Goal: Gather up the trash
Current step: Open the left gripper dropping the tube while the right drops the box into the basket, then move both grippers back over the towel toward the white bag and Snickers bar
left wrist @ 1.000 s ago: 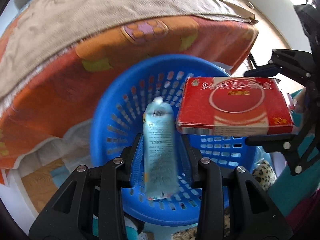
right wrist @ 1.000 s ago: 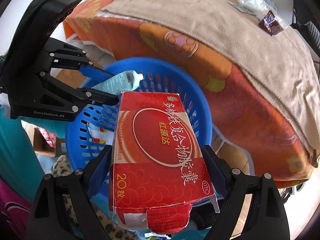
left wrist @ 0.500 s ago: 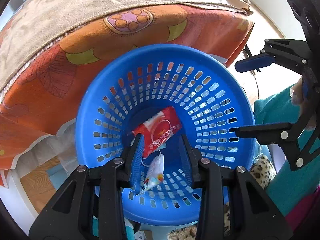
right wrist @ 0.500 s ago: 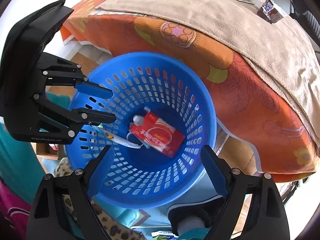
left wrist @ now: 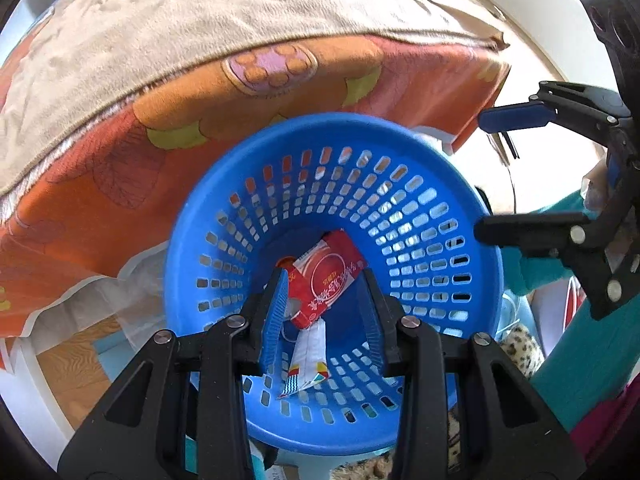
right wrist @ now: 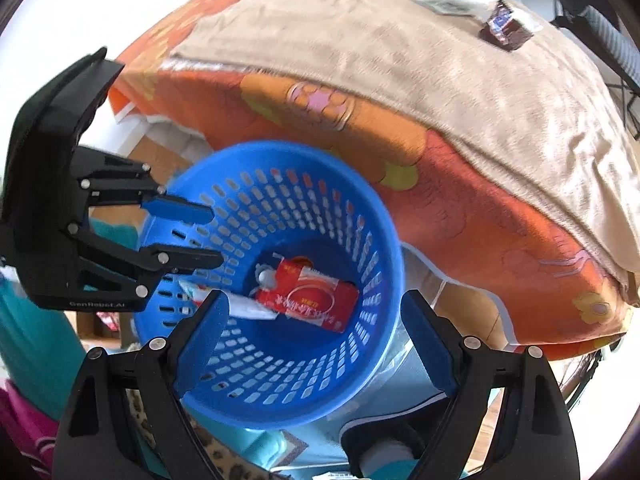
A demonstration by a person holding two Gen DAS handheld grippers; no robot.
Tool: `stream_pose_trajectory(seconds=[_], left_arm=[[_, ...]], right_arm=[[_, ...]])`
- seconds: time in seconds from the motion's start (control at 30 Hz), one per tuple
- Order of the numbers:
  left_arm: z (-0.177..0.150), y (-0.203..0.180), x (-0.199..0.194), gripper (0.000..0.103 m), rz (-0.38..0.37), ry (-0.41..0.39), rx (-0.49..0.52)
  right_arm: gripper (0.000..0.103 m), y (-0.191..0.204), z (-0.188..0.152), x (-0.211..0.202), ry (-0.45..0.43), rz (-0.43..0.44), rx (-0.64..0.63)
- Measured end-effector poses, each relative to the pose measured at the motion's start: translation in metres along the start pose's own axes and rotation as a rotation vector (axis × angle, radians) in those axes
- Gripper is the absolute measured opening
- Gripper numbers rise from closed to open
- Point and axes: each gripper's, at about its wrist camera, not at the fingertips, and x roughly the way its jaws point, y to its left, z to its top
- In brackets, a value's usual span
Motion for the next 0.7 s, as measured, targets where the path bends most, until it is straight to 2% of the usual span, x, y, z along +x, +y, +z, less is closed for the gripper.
stream_pose_trajectory(seconds=[0.13,0.5,0.63,0.67,0.7], left_arm=[[0.017,0.005,-0.012,0.036,-0.013,-0.026,-0.023],[0.085,0.021,-0.044,0.036,0.013,-0.118,-0.02],[0.116,0.029,-0.05,0.037,0.013,-0.142,-0.023],[0.124,0.032,-0.052,0.039,0.016,-0.149,-0.025],[0.135,0.035,-0.054,0.049,0.02,-0.159,-0.029]], right_arm=[[0.087,-0.018,0.01,-0.013,-0.042,-0.05,0.079],[0.088,-0.069,0.048,-0.038,-0.111,-0.024,0.272],[0.088,-0.085,0.065,-0.042,-0.138,-0.062,0.303],[0.088,-0.088,0.069,-0.043,-0.149,-0.078,0.308],[0.089,-0.092,0.074,-0.045,-0.161,-0.092,0.316]])
